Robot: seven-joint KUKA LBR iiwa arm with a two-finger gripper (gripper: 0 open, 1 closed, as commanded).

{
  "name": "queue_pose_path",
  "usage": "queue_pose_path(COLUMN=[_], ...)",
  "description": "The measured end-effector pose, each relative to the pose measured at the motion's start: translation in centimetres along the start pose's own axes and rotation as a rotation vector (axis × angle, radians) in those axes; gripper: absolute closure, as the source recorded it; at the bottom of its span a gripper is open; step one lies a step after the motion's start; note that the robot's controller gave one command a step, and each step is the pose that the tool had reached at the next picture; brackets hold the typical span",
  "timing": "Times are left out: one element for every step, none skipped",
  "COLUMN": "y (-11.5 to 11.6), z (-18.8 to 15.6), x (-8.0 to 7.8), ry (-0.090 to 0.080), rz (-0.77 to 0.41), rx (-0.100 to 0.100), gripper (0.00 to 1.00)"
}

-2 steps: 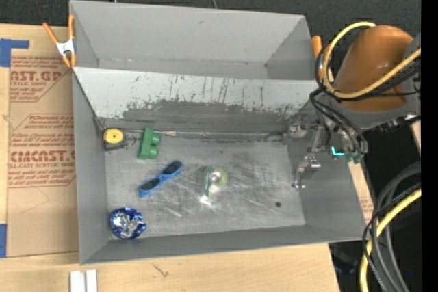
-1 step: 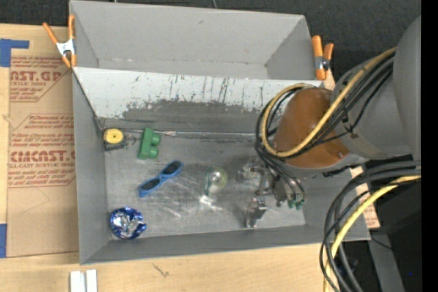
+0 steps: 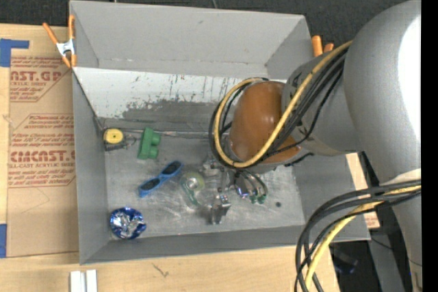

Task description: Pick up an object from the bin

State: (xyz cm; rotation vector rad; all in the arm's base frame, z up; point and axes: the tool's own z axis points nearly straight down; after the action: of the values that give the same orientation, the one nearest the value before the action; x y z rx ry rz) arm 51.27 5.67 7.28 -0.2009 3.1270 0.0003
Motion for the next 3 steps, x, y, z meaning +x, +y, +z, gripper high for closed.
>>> queue_pose_path(y=[7.6,14.0,16.2], z=[0.0,-1.2,-0.3], x=[-0.2,-6.3,-9.5], ry=[-0.001,0.001,0.039], rz=[-0.061,-0.115,0.020], rx=[-0.002,-0.005,0.015], gripper=[0.00,0.00,0.00])
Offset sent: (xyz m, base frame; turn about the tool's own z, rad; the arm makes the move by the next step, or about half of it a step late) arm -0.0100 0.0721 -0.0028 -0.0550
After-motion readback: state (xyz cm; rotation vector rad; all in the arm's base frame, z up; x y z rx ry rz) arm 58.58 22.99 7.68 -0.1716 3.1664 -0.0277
